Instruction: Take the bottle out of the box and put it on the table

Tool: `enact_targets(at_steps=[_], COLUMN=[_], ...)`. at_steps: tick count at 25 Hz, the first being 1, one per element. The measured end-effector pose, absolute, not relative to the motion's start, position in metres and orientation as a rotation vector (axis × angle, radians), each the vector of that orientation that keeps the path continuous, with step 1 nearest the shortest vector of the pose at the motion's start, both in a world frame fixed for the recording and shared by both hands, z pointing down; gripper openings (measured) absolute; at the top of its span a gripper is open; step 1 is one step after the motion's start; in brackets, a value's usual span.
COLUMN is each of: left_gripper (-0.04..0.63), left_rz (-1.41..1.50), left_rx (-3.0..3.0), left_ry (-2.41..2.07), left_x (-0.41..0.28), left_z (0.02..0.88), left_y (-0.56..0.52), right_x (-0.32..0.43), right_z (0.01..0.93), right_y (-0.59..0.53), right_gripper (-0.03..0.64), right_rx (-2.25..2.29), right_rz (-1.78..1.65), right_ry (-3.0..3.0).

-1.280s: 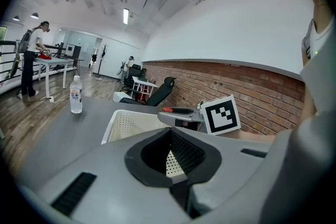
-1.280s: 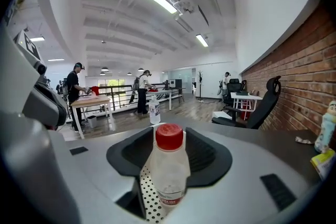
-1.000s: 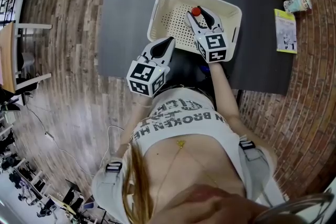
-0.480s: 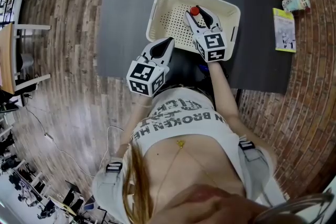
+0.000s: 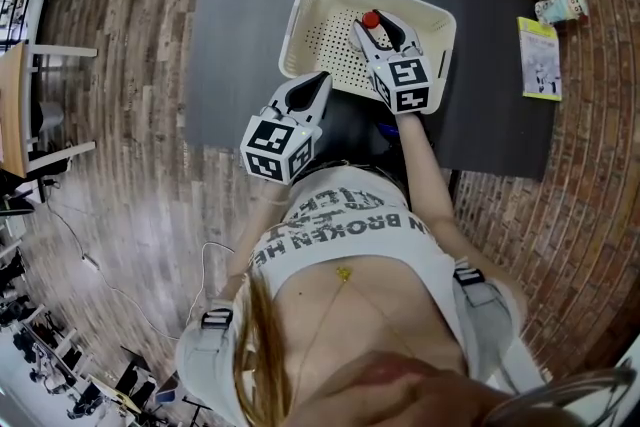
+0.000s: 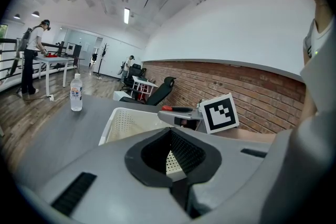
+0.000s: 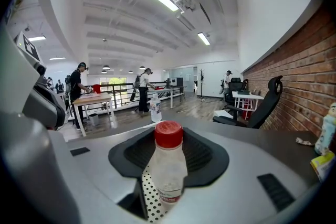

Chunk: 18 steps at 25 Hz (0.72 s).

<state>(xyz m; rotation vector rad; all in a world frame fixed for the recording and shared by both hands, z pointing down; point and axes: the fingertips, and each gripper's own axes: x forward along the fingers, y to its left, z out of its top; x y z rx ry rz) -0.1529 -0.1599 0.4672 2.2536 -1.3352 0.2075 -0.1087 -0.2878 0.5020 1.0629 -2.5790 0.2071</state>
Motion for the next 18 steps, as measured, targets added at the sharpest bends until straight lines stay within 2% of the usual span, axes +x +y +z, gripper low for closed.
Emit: enact_targets(at_steps=[7, 18], left_gripper=[0.003, 0.003], left_rz=[0.197, 0.175], left_rx=[2.250, 2.242], left_ry=[-1.346, -1.357], left_x=[-0.156, -0.154], left_z=[0.467, 0.466], left_y=[-0.153, -0.140], right_x=[-0.110, -0.116], right_z=[0.486, 0.407], right_y=[-0.281, -0.261], right_gripper=[0.155, 0.155], right_rx=[1.010, 0.930], right_rz=[0.207, 0.124], right_ry=[-2.605, -2.671])
